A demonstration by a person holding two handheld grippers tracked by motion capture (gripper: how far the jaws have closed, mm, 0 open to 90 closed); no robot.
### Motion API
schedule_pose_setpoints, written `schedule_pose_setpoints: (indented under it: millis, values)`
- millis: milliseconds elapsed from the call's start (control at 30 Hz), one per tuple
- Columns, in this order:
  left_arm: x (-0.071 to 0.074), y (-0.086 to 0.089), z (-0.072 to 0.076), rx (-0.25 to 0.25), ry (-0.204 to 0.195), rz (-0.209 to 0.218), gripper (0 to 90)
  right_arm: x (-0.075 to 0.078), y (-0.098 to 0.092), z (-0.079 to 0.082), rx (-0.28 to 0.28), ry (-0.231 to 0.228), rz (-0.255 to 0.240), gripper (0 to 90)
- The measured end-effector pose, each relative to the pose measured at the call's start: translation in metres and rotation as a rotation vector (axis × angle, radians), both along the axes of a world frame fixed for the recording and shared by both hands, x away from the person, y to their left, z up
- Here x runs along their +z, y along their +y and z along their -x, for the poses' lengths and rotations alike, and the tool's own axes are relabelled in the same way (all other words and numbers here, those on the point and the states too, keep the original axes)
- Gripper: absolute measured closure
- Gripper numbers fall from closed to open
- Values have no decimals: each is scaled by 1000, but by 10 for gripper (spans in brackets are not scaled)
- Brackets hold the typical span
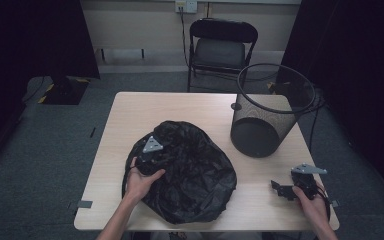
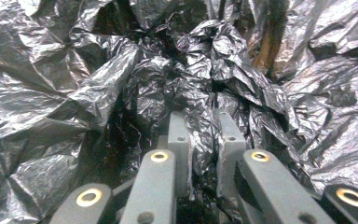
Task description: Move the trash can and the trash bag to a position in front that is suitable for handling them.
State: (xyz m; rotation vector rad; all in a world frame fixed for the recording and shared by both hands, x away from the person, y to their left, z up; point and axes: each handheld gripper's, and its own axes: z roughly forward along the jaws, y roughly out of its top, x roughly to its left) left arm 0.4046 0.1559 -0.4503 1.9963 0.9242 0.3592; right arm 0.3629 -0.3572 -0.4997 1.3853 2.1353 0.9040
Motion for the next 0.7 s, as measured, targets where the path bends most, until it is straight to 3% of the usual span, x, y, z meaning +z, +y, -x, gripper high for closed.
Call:
schedule_pose_setpoints:
  millis: [100, 600, 700]
  values:
    - [1, 18, 2, 30, 5, 26, 803, 0, 0, 0, -3, 0, 0, 66]
    - [-3, 71, 16, 135, 14, -15, 802, 0, 1, 0, -6, 1, 0, 65]
    - [-4, 80, 19, 147, 17, 5, 802, 0, 1, 0, -6, 0, 0, 65]
